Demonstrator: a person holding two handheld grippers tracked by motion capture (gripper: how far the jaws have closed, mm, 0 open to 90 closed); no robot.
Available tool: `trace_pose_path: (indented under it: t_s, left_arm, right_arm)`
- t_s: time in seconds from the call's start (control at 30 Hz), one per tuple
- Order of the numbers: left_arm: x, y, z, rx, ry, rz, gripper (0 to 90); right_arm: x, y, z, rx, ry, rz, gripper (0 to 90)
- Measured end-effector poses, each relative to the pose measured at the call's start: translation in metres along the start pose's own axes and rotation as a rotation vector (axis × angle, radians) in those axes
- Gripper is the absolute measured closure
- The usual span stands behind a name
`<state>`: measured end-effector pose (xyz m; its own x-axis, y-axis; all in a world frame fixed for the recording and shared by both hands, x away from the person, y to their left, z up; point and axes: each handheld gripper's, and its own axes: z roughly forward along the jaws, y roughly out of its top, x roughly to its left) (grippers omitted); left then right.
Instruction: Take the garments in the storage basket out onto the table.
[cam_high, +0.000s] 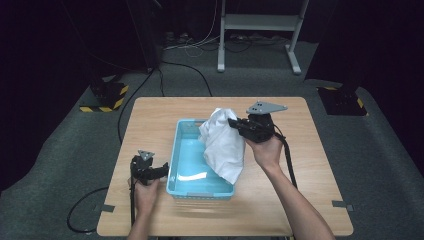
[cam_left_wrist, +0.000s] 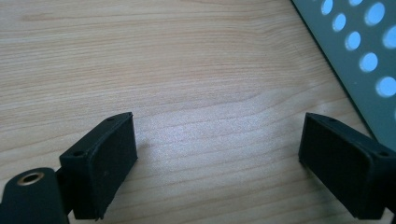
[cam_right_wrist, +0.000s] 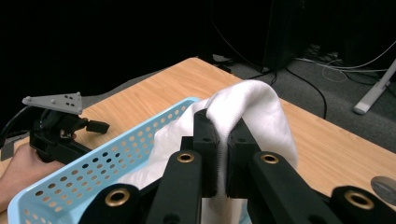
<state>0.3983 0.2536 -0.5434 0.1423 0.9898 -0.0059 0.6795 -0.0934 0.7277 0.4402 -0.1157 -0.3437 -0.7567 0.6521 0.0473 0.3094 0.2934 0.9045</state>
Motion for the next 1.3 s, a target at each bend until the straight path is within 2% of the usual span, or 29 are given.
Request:
trace_pose_path:
  t_s: [0.23, 0.33, 0.73, 1.3]
  left_arm:
    - [0.0, 0.0, 0.0, 0.0, 0.001, 0.002, 11.4]
    - [0.0, 0.0, 0.0, 0.001, 0.001, 0.002, 11.4]
    - [0.0, 0.0, 0.0, 0.001, 0.001, 0.002, 11.4]
    - [0.0, 0.0, 0.0, 0.001, 0.002, 0.002, 11.4]
  right_arm:
    - [-0.003, 0.005, -0.01, -0.026, -0.008, 0.001, 85.2]
    - [-0.005, 0.007, -0.018, -0.055, -0.017, 0.0, 85.4]
    - [-0.015, 0.008, -0.033, -0.074, -0.043, 0.013, 85.6]
    - [-0.03, 0.01, -0.072, -0.171, -0.093, 0.041, 85.6]
